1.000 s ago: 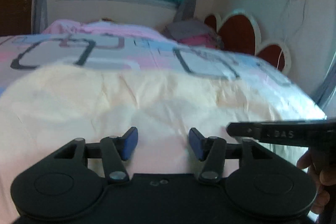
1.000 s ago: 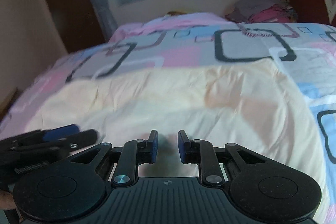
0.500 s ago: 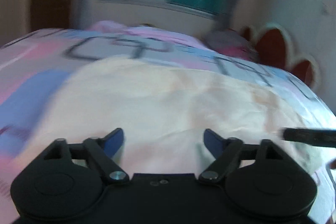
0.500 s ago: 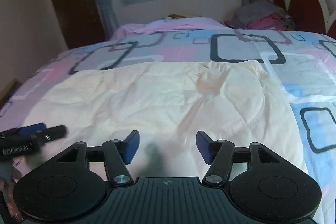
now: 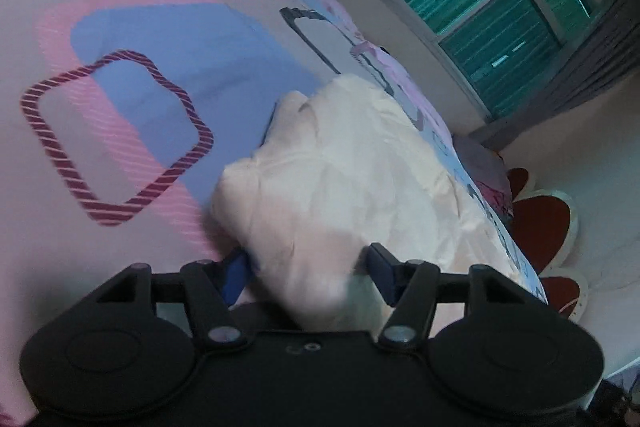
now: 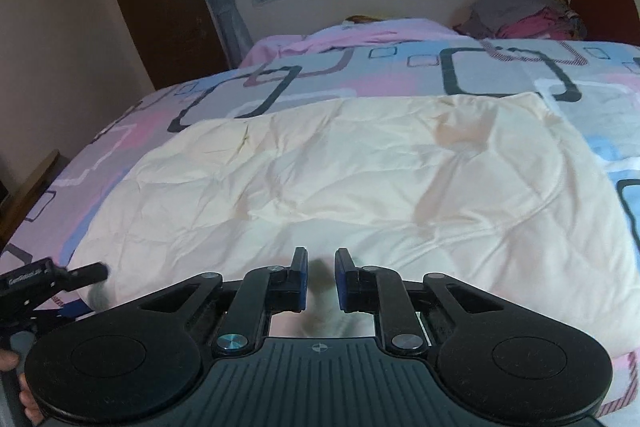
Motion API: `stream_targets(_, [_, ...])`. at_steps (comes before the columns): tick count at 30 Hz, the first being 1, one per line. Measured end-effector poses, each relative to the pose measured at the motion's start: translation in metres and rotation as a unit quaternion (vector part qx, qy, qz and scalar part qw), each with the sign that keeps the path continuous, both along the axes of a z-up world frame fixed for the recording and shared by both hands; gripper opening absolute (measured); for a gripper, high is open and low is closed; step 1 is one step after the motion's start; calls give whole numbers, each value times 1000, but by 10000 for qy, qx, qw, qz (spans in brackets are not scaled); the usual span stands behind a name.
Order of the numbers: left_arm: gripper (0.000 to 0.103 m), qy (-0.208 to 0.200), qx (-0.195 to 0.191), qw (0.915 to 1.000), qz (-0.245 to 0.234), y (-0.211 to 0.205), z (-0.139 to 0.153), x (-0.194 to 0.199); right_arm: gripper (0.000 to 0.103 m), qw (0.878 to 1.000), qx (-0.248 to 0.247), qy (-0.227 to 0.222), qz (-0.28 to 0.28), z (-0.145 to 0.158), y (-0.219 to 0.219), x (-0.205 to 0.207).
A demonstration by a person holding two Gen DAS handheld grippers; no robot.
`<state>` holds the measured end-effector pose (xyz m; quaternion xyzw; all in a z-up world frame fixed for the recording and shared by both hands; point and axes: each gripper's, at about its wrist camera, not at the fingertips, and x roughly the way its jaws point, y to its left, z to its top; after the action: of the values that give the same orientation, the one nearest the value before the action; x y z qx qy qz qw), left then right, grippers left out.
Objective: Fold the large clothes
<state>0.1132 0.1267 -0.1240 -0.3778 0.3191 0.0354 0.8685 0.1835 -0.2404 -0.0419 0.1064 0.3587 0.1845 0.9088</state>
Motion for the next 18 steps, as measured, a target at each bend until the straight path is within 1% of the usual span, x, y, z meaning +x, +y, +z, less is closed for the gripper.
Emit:
stream_targets(2, [60, -102, -210, 9997, 7, 3, -7, 7, 16, 10000, -36, 32, -25, -1, 5, 3])
stream_targets(4, [46, -154, -272, 9995, -36, 5, -10, 14, 16, 9999, -46, 109, -42, -3, 9, 9])
stream_targets(5, [37, -228, -243, 9994, -96, 4, -9, 15, 16, 9999, -99, 131, -43, -6, 12, 11])
stream_targets(6, [30, -261, -145, 9994, -165, 2, -6, 17, 16, 9997, -153, 172, -48, -9, 13, 14])
stream_targets(8, [22, -407, -12, 9988, -262, -3, 4, 17, 16, 9991, -278, 322, -95, -18, 17, 18])
stream_targets(9, [21, -623, 143, 9973, -360, -8, 16, 13, 16, 9985, -366, 380, -112, -23, 18, 20])
stream_targets(11, [21, -866, 587, 9927, -600, -20, 35, 12, 15, 9979, -425, 455, -176, -25, 20, 20])
stream_targets(12, [21, -880, 756, 9910, -668, -25, 41, 12, 15, 9980, -355, 443, -260, -22, 20, 18])
stream_targets(14, [21, -825, 985, 9886, -778, -29, 47, 16, 15, 9988, -170, 241, -379, -9, 18, 9])
stream_targets(16, [21, -789, 1082, 9873, -851, -32, 50, 21, 15, 9990, -132, 135, -411, 0, 21, 3])
stream_targets(18, [21, -735, 1131, 9866, -917, -32, 49, 25, 15, 9990, -71, 249, -369, -1, 26, 4])
